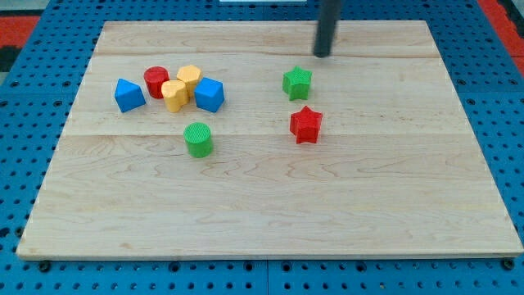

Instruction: Place the green circle diagonal to the red star

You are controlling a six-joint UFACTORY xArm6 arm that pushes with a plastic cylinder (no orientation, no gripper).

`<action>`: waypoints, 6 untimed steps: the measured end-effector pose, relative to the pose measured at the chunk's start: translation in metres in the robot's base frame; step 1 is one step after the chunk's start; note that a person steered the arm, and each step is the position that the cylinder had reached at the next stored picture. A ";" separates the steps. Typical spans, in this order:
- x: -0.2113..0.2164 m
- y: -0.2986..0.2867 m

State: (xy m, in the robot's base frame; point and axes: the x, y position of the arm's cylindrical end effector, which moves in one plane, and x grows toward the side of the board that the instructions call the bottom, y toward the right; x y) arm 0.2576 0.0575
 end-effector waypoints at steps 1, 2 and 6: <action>0.061 -0.069; 0.109 -0.103; 0.228 -0.070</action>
